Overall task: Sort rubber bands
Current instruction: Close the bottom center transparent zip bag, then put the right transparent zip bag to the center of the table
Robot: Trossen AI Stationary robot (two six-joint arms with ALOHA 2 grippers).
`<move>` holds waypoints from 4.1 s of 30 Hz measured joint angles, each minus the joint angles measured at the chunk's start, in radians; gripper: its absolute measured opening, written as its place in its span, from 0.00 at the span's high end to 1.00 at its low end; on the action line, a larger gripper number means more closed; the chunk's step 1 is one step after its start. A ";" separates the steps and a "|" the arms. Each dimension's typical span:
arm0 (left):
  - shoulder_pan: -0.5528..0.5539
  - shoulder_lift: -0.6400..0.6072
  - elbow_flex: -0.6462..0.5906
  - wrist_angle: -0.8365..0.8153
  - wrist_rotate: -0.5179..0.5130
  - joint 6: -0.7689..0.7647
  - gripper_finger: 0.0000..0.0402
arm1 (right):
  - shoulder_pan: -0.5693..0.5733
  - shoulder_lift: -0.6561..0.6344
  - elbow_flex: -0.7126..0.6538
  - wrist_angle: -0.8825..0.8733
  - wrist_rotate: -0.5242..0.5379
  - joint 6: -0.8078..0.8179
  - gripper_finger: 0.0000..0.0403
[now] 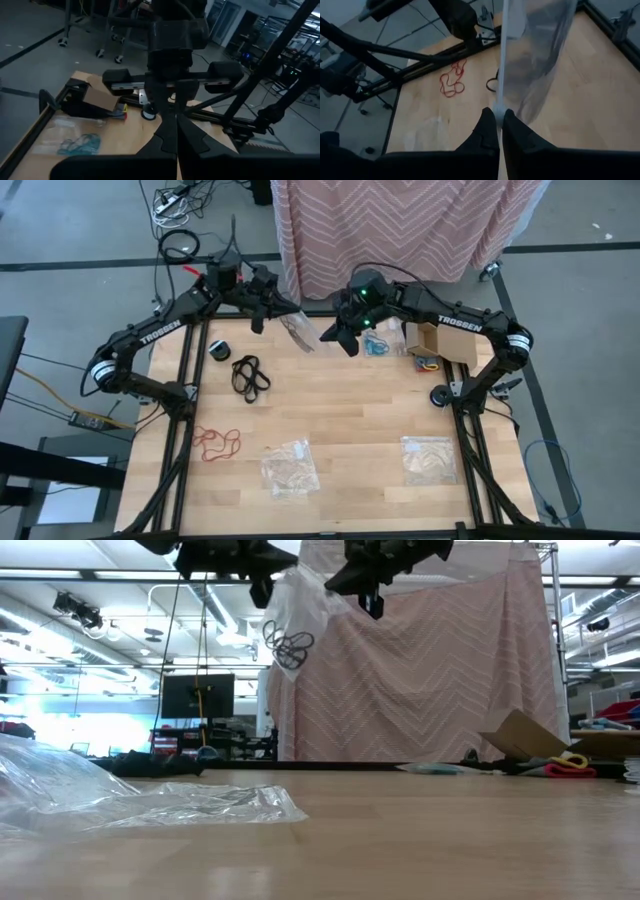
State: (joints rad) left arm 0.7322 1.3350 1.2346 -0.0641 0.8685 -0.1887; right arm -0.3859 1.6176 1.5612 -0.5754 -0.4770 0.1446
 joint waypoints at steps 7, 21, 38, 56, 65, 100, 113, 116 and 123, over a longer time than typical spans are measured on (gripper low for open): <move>0.000 -0.001 0.000 -0.015 -0.002 0.005 1.00 | 0.005 0.000 0.000 -0.086 -0.015 -0.018 1.00; 0.002 -0.002 0.001 -0.014 -0.005 0.010 1.00 | 0.011 0.000 -0.001 -0.112 -0.009 -0.030 1.00; 0.003 -0.003 0.004 -0.018 -0.019 0.010 1.00 | -0.017 -0.007 -0.004 -0.192 -0.015 0.010 0.61; -0.055 0.231 0.000 0.080 -0.017 -0.018 1.00 | -0.076 -0.185 0.000 -0.199 0.257 0.003 0.69; -0.074 0.516 0.030 0.437 0.042 -0.258 1.00 | -0.076 -0.229 0.000 -0.199 0.313 0.084 0.69; -0.044 1.120 0.765 0.368 0.123 -0.447 0.71 | -0.021 -0.303 0.000 -0.207 0.387 0.297 0.69; -0.044 1.120 0.765 0.661 0.228 -0.707 0.68 | 0.013 -0.303 0.000 -0.172 0.405 0.326 0.69; -0.041 1.120 0.765 0.760 0.253 -0.805 0.68 | 0.013 -0.303 0.000 -0.173 0.406 0.325 0.69; -0.023 1.103 0.769 0.907 0.251 -0.922 0.71 | 0.026 -0.303 0.000 -0.172 0.403 0.294 0.69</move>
State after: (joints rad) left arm 0.7096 2.4382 2.0039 0.8424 1.1198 -1.1108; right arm -0.3602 1.3151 1.5616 -0.7479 -0.0744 0.4390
